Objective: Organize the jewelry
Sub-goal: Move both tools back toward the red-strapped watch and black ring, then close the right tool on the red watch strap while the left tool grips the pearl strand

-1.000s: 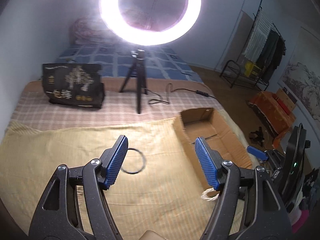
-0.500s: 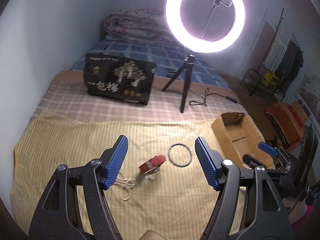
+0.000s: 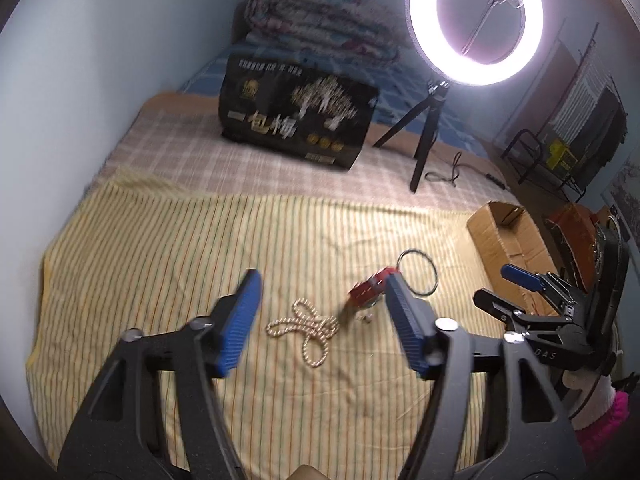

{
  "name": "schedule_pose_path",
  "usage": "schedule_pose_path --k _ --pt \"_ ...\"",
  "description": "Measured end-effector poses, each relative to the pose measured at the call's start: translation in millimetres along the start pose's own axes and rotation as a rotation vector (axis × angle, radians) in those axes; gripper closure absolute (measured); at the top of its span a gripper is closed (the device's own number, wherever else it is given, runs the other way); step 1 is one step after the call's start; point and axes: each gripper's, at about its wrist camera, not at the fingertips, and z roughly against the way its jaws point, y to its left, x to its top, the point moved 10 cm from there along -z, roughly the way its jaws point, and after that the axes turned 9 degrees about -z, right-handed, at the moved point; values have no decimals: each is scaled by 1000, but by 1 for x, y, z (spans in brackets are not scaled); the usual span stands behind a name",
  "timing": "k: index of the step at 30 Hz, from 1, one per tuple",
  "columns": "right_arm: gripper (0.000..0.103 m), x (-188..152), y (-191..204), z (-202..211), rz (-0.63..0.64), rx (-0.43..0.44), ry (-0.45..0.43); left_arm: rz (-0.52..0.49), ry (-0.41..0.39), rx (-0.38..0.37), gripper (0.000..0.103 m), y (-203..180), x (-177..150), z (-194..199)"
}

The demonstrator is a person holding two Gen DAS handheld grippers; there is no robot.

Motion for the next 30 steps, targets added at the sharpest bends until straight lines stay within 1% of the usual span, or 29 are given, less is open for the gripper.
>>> schedule_pose_path --k 4,7,10,15,18,20,22,23,27,30 --pt "23 -8 12 -19 -1 35 52 11 52 -10 45 6 -17 -15" --pt "23 -12 22 -30 12 41 72 17 95 -23 45 6 -29 -28" --pt "23 -15 29 -43 13 56 98 32 133 -40 50 6 -39 -39" --pt "24 -16 37 -62 -12 88 128 52 187 -56 50 8 -53 -56" --pt "29 -16 41 -71 -16 99 137 55 208 -58 50 10 -58 -62" --pt "29 -17 42 -77 -20 101 144 57 223 -59 50 11 -61 -68" --pt "37 -18 44 -83 -31 105 154 62 235 -64 50 10 -63 -74" --pt "38 -18 45 -86 -35 115 161 63 240 -66 50 10 -64 -76" --pt "39 -19 46 -94 -40 115 167 75 262 -75 50 10 -66 -87" --pt "39 -18 43 -100 -67 122 170 84 279 -90 50 6 -66 -96"
